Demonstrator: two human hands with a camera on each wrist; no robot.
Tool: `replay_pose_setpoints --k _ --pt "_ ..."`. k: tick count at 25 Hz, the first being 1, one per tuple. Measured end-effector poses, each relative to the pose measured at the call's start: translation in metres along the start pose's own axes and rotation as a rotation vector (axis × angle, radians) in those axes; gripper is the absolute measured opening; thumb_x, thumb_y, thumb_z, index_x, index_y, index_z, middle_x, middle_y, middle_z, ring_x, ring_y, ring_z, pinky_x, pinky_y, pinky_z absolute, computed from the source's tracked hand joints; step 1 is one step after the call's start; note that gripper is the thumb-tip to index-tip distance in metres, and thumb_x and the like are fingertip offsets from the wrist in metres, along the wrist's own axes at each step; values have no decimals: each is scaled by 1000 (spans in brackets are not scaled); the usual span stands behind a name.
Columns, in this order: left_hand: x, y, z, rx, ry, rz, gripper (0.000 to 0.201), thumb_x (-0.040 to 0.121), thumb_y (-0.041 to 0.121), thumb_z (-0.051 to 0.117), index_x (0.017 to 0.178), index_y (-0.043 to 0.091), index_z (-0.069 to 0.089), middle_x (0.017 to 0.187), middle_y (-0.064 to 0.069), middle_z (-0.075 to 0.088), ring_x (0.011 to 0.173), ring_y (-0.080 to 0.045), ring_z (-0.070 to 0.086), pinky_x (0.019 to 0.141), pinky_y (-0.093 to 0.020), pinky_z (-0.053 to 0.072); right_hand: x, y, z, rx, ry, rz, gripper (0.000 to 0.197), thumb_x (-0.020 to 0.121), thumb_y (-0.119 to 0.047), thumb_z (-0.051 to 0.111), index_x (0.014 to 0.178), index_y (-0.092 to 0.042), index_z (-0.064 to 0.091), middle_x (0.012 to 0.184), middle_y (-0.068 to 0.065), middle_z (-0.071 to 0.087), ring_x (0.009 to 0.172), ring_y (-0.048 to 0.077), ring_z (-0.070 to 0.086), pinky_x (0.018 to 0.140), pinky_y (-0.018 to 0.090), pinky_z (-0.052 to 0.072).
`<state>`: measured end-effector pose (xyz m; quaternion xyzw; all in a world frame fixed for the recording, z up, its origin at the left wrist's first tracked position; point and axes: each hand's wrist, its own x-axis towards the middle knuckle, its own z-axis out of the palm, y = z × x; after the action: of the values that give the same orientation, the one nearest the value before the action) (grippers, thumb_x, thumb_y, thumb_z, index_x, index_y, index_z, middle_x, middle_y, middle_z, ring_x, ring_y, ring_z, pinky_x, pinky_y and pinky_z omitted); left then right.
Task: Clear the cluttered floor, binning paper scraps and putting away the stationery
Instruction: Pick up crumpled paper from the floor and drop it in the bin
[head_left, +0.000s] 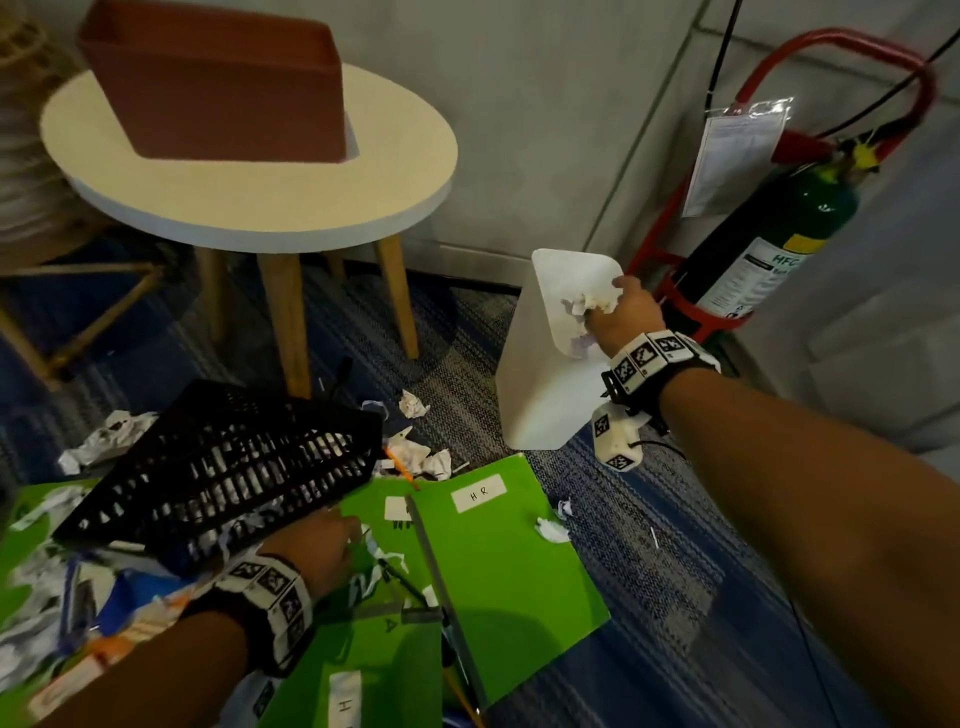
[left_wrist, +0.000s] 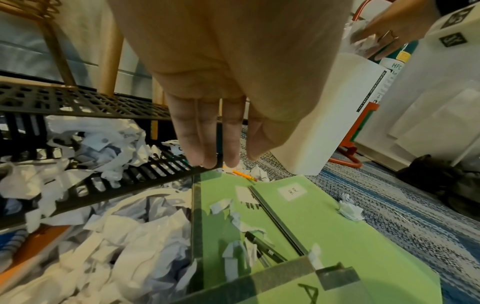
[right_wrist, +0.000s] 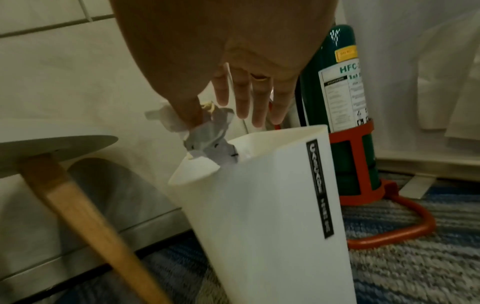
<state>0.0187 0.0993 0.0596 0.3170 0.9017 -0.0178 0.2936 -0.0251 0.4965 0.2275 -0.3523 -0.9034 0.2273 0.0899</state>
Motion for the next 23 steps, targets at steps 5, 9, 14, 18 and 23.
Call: replay_pose_setpoints --k 5,9,14,18,23 --pt "-1 0 -2 44 12 -17 32 91 23 45 121 25 55 123 -7 58 110 -25 58 90 -34 49 -15 13 24 -70 -7 -54 37 82 -26 67 115 -20 52 117 11 57 99 30 59 82 35 49" --pt "-3 0 -4 22 -15 -46 33 92 22 45 123 24 55 123 -8 59 109 -26 58 90 -34 49 -27 14 33 -27 -71 -109 38 84 -46 66 112 -21 58 101 0 63 96 25 59 84 35 47" --pt "-5 1 -12 -36 -33 -57 33 93 18 46 125 21 54 126 -10 57 110 -29 57 92 -38 49 -43 20 50 -151 -142 -304 26 85 -18 67 110 -20 67 108 7 71 105 32 61 98 45 45" --pt "-5 -1 -9 -41 -43 -46 31 94 19 46 123 18 56 122 -12 59 106 -31 59 88 -37 50 -62 10 69 -4 -134 -394 22 84 -9 63 101 -20 69 101 4 73 100 30 65 97 51 44" --pt "-1 -13 9 -54 -78 -57 27 95 20 47 117 11 59 115 -14 61 102 -33 60 83 -36 49 -98 -17 82 -89 -148 -498 31 87 -22 64 118 -27 63 116 3 67 115 28 55 104 43 33"
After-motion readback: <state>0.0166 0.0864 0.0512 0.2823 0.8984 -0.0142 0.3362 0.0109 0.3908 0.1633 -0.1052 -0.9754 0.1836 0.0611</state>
